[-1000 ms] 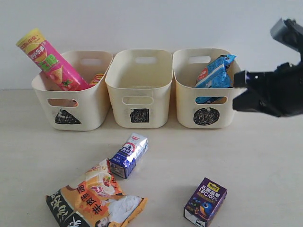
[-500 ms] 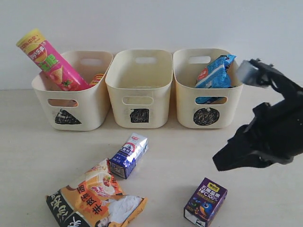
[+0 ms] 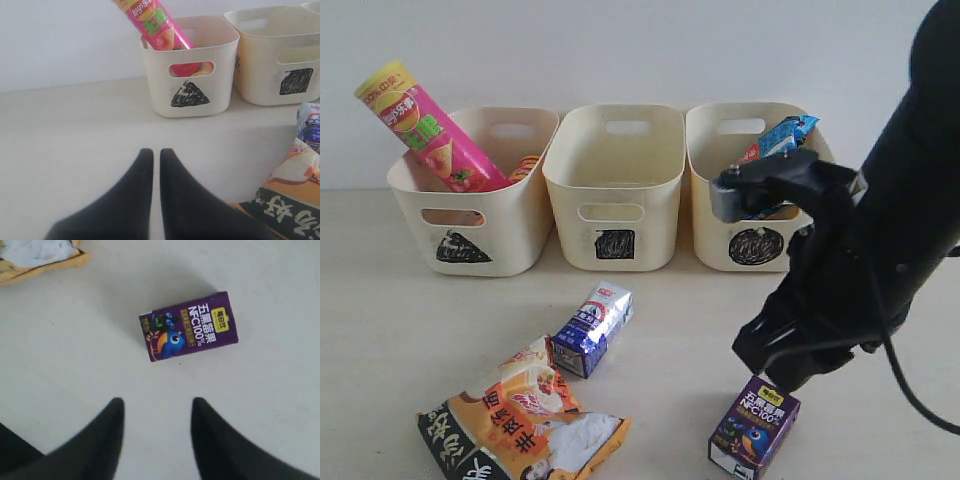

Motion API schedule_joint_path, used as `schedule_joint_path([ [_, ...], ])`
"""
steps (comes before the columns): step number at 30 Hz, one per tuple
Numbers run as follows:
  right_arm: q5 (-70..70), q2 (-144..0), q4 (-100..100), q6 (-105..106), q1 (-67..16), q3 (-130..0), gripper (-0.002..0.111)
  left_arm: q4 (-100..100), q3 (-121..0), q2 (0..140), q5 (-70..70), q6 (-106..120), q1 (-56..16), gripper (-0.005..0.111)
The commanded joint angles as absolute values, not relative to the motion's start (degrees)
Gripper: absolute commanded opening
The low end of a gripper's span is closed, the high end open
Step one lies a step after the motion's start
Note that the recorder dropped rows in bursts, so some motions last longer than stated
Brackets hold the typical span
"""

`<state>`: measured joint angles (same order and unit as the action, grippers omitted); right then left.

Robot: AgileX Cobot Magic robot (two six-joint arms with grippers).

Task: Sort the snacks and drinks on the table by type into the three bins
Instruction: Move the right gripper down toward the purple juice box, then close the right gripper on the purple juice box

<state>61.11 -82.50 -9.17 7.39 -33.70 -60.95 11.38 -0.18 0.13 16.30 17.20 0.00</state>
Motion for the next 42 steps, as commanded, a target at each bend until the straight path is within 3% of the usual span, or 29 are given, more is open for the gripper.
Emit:
schedule_joint_path([
  [1, 56.42, -86.46, -7.82, 0.44, -33.85, -61.31, 0.076, 11.28, 0.00, 0.00, 16.02, 17.37, 0.00, 0.004],
  [2, 53.18, -87.42, -7.33, -2.61, -33.85, -61.31, 0.081, 11.28, 0.00, 0.00, 16.02, 17.37, 0.00, 0.004],
  [9, 48.36, -93.31, 10.53, -31.11, -33.71, -61.31, 0.078, 11.28, 0.00, 0.00, 16.12, 17.37, 0.00, 0.004],
  [13, 48.22, -97.15, 10.13, -39.99, -33.84, -61.31, 0.078, 11.28, 0.00, 0.00, 16.12, 17.37, 0.00, 0.004],
  [24, 41.06, -101.15, 6.49, -54.18, -33.84, -57.93, 0.078, 11.28, 0.00, 0.00, 16.12, 17.37, 0.00, 0.004],
  [35, 33.92, -104.43, 0.00, -53.00, -33.84, -53.82, 0.078, 11.28, 0.00, 0.00, 16.12, 17.37, 0.00, 0.004],
  [39, 33.04, -104.67, 0.34, -52.78, -33.84, -53.82, 0.065, 11.28, 0.00, 0.00, 16.12, 17.37, 0.00, 0.004],
  [42, 30.85, -104.53, 0.00, -50.63, -33.84, -53.96, 0.041, 11.28, 0.00, 0.00, 16.12, 17.37, 0.00, 0.004],
])
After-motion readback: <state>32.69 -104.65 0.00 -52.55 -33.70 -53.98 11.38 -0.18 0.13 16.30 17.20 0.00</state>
